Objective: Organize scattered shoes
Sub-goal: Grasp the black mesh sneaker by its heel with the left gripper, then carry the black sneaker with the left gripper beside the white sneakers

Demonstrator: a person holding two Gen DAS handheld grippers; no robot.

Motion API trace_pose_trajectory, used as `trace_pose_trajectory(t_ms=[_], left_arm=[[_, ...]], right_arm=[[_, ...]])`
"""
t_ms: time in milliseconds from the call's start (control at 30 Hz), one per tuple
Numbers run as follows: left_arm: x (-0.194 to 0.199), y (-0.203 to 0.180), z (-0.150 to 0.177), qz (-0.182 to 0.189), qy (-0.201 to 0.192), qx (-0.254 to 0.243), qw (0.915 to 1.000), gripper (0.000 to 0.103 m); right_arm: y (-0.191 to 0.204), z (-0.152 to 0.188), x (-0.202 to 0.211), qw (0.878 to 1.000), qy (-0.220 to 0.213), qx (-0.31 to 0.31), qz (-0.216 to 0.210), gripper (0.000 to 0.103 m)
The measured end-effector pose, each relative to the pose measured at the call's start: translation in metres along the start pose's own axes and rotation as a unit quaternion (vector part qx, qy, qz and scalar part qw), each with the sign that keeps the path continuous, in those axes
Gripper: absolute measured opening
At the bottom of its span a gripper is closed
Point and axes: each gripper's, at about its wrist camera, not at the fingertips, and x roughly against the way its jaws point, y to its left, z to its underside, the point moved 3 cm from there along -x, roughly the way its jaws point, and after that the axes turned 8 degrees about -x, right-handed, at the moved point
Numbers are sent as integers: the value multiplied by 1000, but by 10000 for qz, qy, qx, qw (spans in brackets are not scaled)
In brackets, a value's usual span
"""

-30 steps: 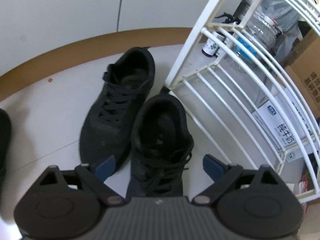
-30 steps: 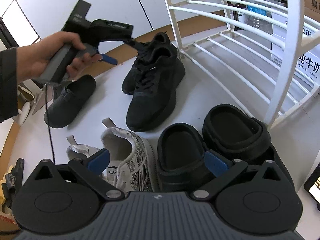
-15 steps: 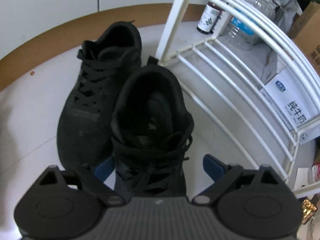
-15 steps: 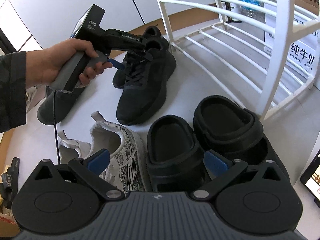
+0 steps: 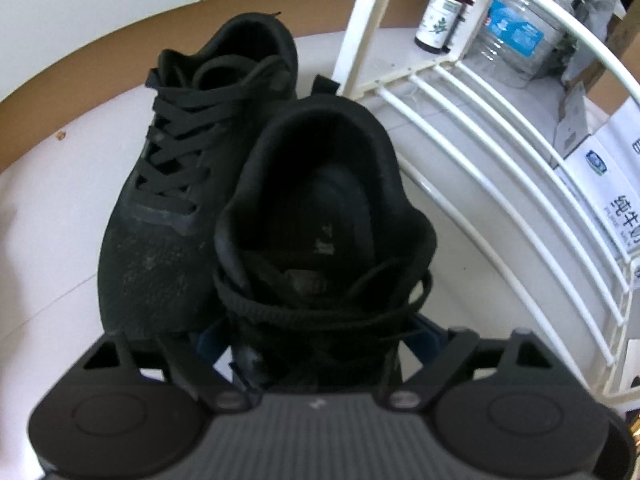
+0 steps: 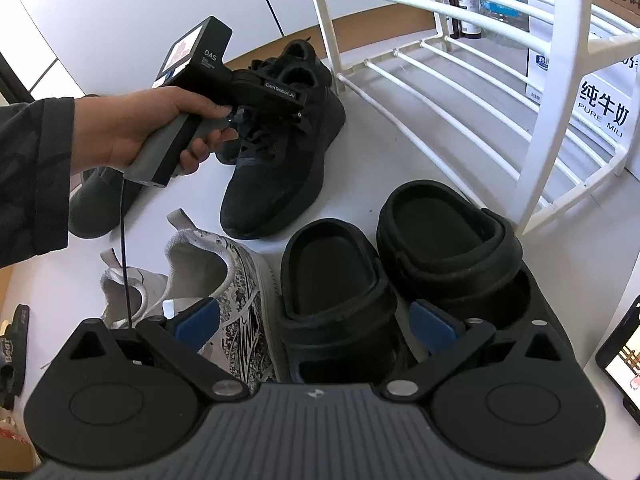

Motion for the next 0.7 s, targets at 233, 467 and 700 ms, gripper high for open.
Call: trace_pose_trajectory(t_ms=[233, 467, 700], left_arm=[[6, -1, -4, -41, 30, -132, 9999, 74], [14, -2, -4, 151, -20, -382, 9992, 72], [34, 5, -15, 239, -110, -579, 9980, 71]], right_arm=[[4, 3, -2, 10000, 47, 72, -27, 103], [2, 4, -4, 9999, 69, 73, -10, 103], [3, 3, -5, 10000, 68, 70, -18, 103]])
